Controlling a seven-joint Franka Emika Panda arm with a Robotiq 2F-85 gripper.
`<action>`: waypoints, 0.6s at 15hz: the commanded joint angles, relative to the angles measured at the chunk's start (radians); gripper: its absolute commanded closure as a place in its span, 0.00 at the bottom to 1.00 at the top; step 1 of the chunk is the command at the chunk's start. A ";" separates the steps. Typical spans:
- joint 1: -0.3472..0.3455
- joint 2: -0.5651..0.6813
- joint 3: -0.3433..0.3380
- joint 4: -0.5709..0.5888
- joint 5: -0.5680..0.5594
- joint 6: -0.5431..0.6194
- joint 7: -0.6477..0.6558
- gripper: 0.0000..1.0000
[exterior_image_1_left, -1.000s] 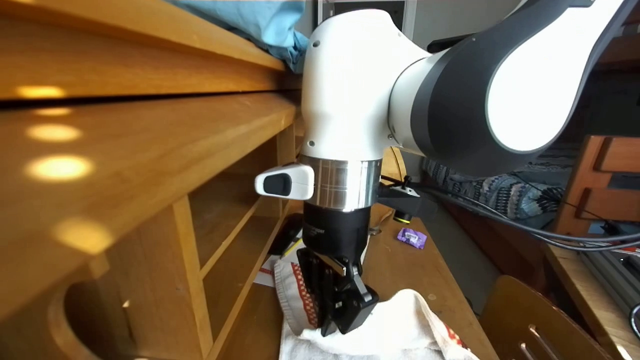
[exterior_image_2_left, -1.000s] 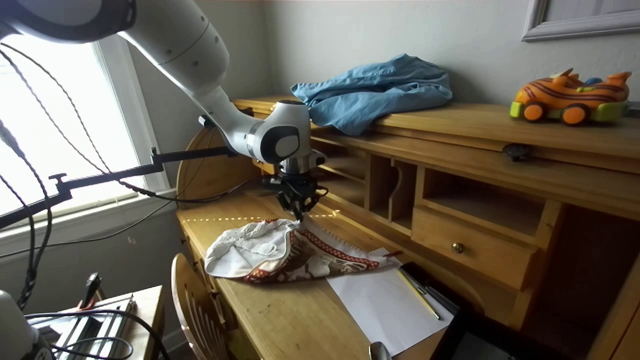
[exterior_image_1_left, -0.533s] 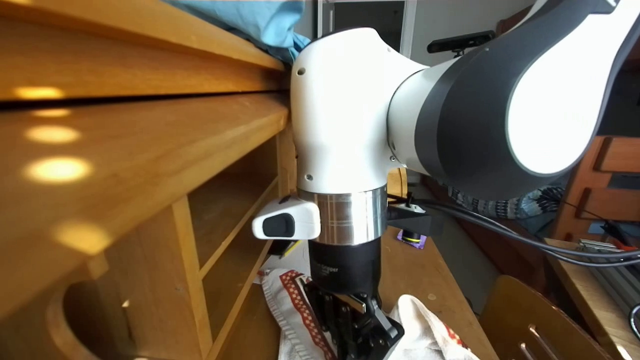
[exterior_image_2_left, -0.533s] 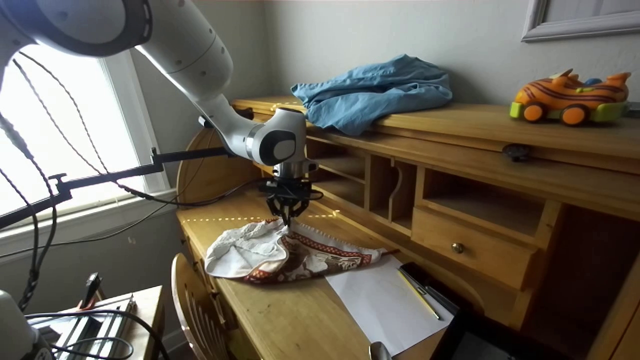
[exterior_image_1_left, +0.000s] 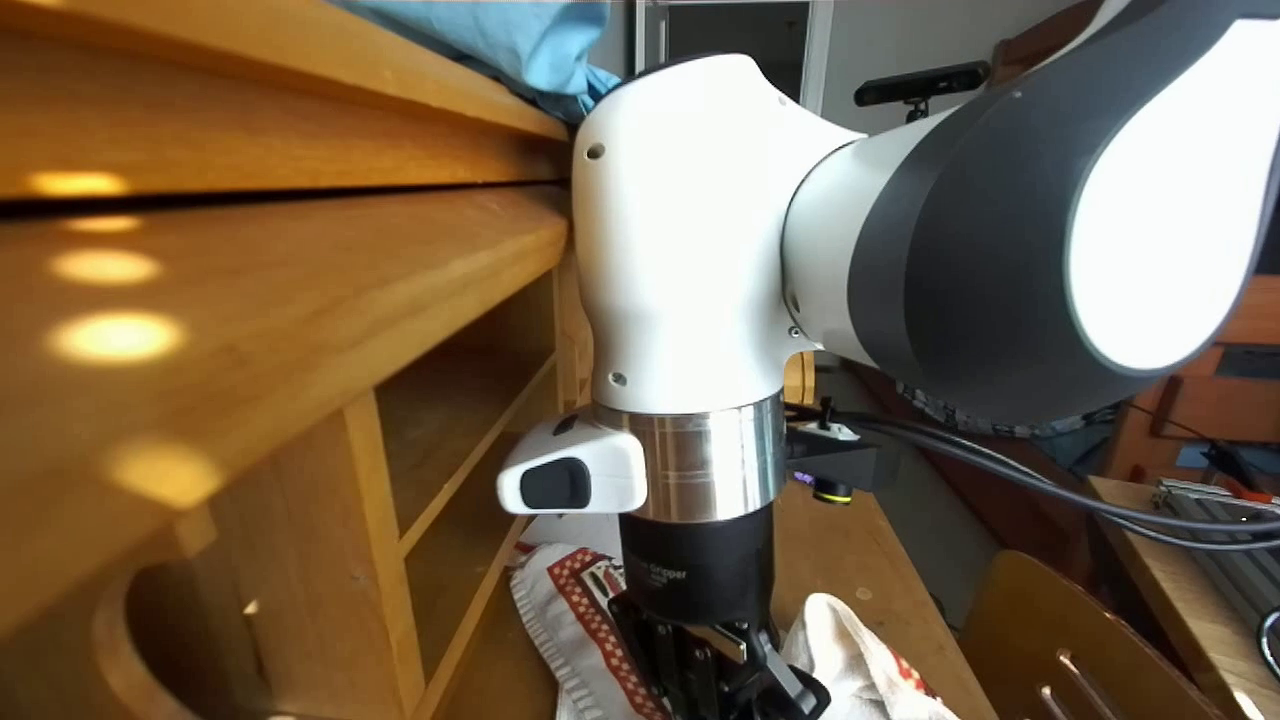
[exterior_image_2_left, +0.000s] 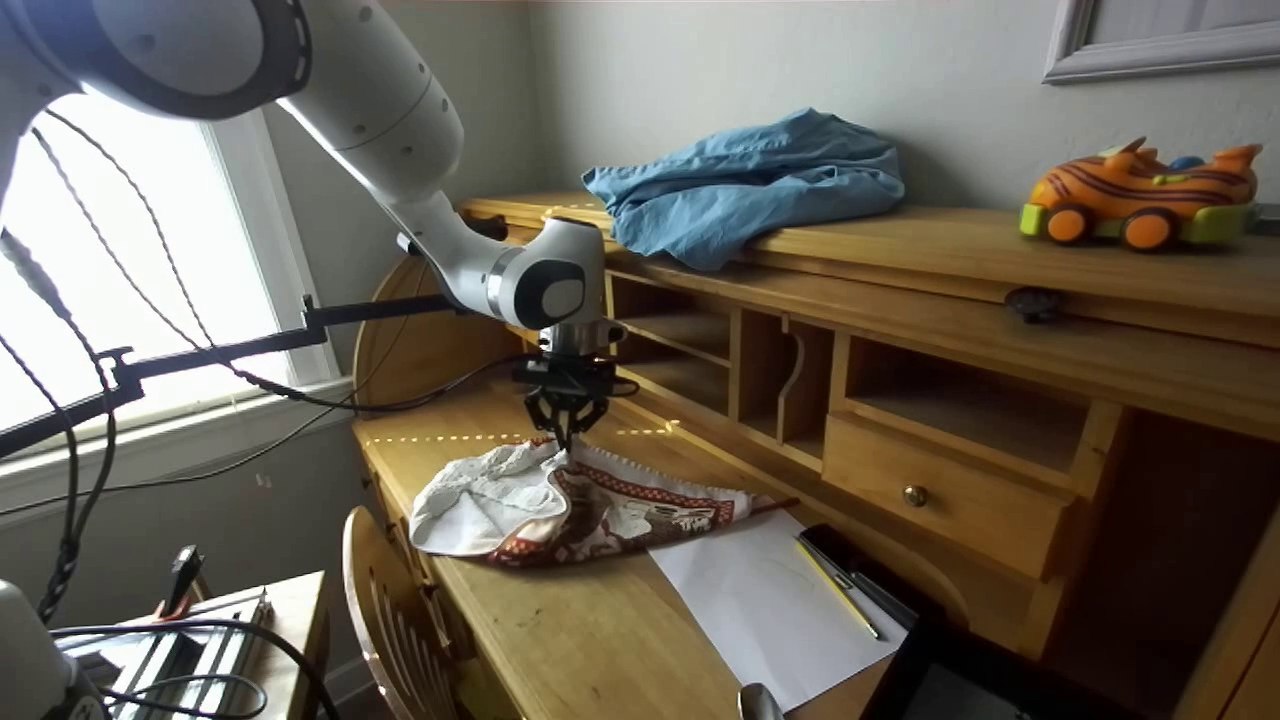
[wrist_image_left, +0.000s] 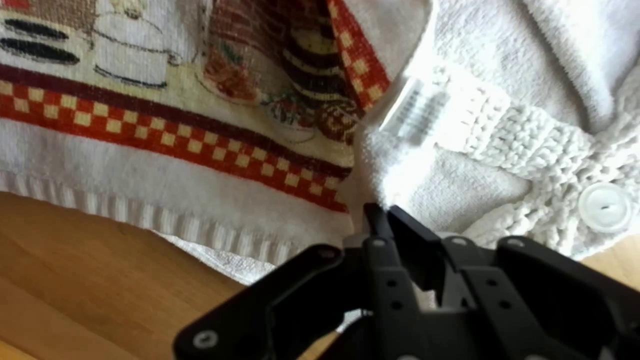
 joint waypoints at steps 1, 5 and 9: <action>0.038 0.059 -0.009 0.097 -0.006 -0.068 -0.003 0.98; 0.070 0.079 -0.013 0.125 -0.017 -0.078 0.003 0.98; 0.096 0.094 -0.019 0.146 -0.028 -0.079 0.008 0.98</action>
